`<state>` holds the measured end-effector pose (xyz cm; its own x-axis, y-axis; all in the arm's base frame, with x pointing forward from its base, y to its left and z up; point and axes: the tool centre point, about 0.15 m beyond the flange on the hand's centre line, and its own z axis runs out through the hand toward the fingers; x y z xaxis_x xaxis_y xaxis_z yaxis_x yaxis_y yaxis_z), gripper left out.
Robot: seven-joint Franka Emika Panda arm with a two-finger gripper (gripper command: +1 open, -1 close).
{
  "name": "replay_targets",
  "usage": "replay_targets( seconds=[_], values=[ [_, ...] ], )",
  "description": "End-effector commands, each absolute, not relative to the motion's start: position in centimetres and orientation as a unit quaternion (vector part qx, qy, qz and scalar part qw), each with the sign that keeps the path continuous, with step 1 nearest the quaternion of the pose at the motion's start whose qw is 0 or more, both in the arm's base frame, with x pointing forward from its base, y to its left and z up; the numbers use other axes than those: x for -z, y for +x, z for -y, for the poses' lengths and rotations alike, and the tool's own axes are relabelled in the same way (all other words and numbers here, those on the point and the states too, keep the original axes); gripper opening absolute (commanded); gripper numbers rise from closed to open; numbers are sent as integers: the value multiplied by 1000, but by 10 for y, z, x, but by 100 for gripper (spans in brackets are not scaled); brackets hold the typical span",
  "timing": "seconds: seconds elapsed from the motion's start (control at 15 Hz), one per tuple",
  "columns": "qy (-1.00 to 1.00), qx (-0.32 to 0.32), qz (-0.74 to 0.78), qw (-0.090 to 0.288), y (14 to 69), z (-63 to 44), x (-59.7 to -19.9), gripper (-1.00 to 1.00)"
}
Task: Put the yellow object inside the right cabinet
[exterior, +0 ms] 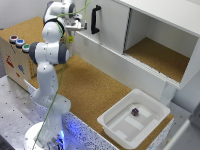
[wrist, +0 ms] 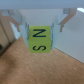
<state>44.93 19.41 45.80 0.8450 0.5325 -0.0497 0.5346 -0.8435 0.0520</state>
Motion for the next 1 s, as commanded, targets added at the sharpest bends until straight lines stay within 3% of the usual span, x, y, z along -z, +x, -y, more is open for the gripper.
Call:
replay_targets(
  seconds=[0.0, 0.47, 0.93],
  values=[
    [961, -74, -260, -58, 448, -45, -453, -100],
    [971, -138, -186, -55, 515, 132, -471, -100],
    [979, -170, -93, -59, 618, 260, -484, -100]
  ],
)
